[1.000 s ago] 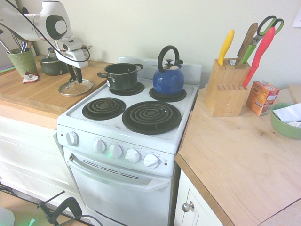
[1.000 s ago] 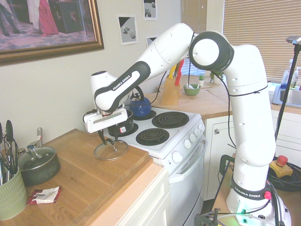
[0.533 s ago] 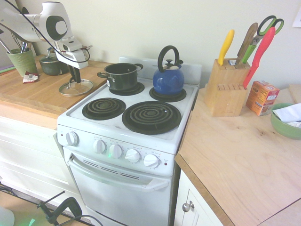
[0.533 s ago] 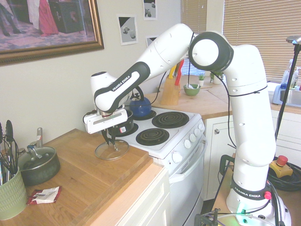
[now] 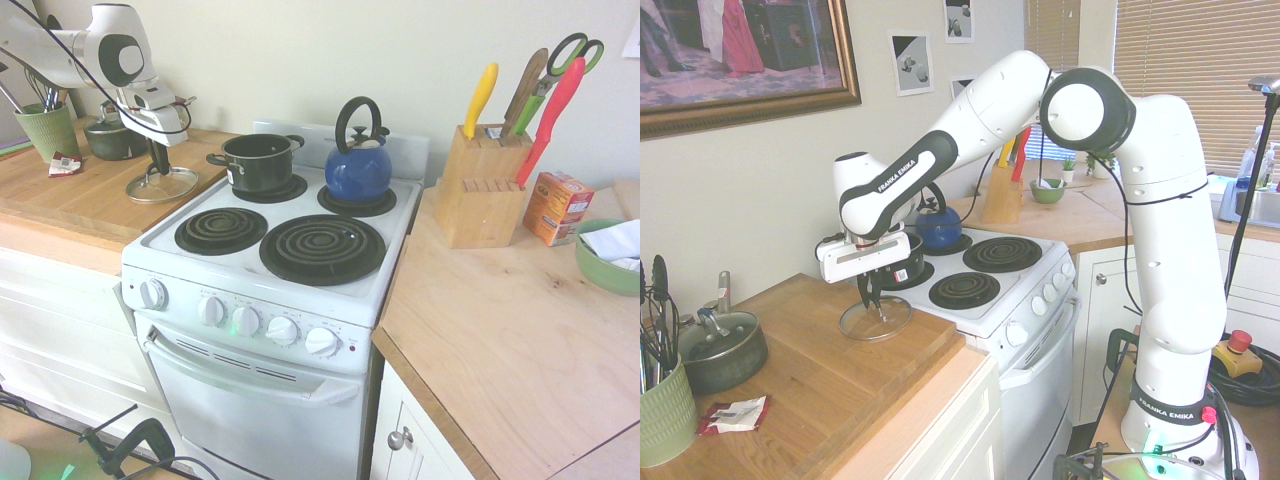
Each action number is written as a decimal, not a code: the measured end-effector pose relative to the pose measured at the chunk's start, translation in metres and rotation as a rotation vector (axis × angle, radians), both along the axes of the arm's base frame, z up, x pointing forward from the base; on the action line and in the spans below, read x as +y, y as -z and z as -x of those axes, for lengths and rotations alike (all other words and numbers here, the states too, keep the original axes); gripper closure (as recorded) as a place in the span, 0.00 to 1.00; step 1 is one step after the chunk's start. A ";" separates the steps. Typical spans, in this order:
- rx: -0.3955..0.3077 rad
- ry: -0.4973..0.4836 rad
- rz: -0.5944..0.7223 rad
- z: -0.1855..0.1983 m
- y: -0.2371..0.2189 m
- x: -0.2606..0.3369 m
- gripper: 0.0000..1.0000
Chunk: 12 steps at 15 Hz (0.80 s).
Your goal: Cover the lid of the pot
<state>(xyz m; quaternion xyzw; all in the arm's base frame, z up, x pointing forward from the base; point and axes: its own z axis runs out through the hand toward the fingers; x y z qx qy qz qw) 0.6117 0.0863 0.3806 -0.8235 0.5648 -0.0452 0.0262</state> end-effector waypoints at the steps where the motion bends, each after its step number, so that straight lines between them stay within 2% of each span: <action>1: -0.014 0.000 -0.001 0.000 -0.008 0.000 1.00; 7: -0.104 0.024 -0.001 0.010 -0.092 -0.014 1.00; 12: -0.128 0.154 -0.006 -0.010 -0.128 -0.092 1.00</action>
